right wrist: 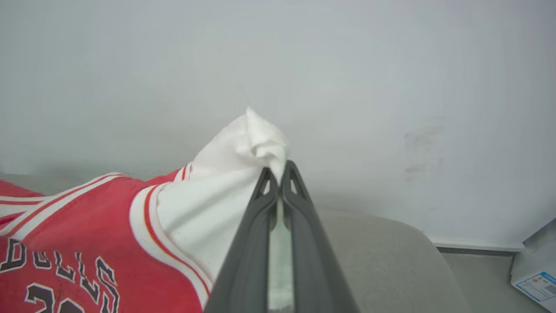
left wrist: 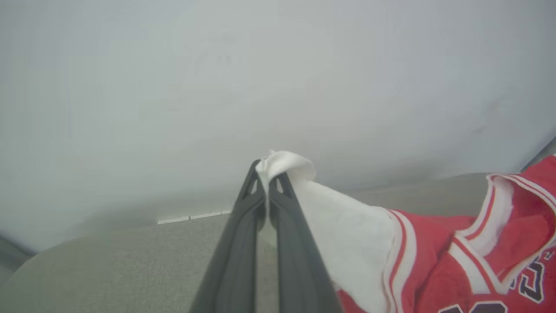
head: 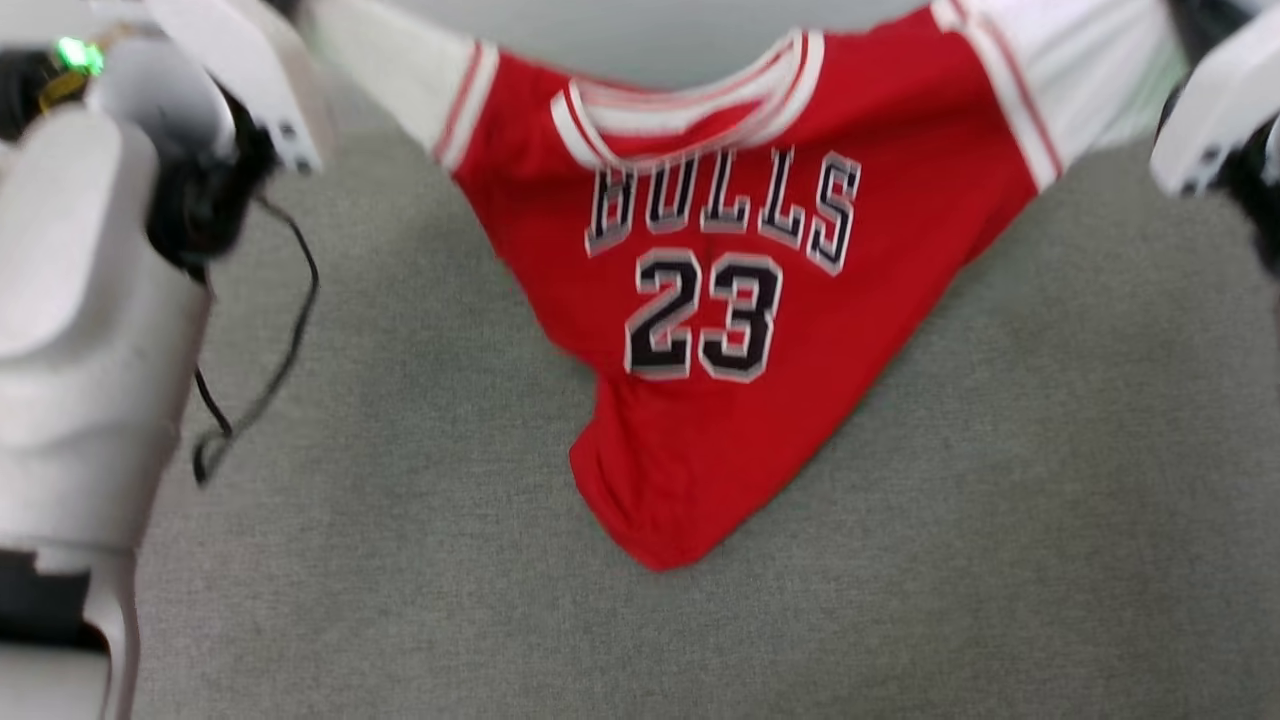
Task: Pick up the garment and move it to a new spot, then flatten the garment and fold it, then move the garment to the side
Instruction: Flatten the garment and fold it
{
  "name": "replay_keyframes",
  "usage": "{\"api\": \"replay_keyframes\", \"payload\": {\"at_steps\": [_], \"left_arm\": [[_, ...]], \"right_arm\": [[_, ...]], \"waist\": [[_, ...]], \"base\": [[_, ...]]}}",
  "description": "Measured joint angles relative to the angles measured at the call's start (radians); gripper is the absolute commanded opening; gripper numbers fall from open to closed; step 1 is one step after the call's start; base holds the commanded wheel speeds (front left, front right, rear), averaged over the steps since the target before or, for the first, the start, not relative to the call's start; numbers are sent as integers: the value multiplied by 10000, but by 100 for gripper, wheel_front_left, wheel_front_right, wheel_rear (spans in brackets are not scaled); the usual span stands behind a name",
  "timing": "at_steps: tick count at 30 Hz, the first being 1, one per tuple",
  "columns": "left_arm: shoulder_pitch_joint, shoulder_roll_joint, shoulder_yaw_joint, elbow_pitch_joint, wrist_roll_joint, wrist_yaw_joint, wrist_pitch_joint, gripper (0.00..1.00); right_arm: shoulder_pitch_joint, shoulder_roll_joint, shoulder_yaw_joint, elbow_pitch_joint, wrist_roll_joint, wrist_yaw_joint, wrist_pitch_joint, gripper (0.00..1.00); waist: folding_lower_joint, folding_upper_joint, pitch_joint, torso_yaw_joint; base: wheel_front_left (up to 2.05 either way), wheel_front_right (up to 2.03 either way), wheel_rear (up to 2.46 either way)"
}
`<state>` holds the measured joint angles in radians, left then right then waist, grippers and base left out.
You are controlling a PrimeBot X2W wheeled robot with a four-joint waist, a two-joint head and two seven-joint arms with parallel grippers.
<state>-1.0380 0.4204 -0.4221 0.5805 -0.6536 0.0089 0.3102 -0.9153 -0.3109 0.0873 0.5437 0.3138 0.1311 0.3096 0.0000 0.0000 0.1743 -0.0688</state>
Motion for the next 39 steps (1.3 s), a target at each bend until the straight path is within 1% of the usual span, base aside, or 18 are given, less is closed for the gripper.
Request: {"api": "replay_keyframes", "payload": {"at_steps": [5,6,9,14,19,23,28,35,39], "left_arm": [[-1921,-144,221,581,307,-15,-953,0],[-2609,-188,265,744,512,-15,-1482,0],[-3606,-211,282,1005,819,-35,-2228,0],[-5089,-199,385,1379,1137,-155,-3252,0],[-6291,-140,468,1689,1246,-286,-3912,0],[-6650,-144,466,2057,1279,-443,-4100,0],[-6622,-247,477,2652,1106,-591,-4291,0],[-6016,-543,499,3434,740,-857,-4734,0],[-5302,-746,470,3862,546,-1016,-5056,0]], "right_arm": [[-1982,44,194,309,-194,-2,-685,0],[-2763,105,232,408,-270,0,-991,0],[-3905,123,359,616,-466,0,-1411,0],[-5483,174,587,895,-692,0,-2136,0],[-6819,155,851,1168,-709,-2,-2690,0],[-7350,157,1266,1450,-671,0,-2940,0],[-7452,282,1864,1942,-458,0,-3108,0],[-7255,472,2495,2777,84,0,-3452,0],[-6602,713,2853,3358,481,0,-3601,0]], "waist": [[0,0,725,48],[0,0,1071,62],[1,0,1578,73],[1,0,2287,37],[1,0,2876,-58],[1,0,3294,-100],[1,0,3723,-66],[1,0,4149,84],[1,0,4115,152]], "base": [[0,0,0],[0,0,0],[0,0,0],[0,0,0],[0,0,0],[0,0,0],[0,0,0],[0,0,0],[0,0,0]]}}
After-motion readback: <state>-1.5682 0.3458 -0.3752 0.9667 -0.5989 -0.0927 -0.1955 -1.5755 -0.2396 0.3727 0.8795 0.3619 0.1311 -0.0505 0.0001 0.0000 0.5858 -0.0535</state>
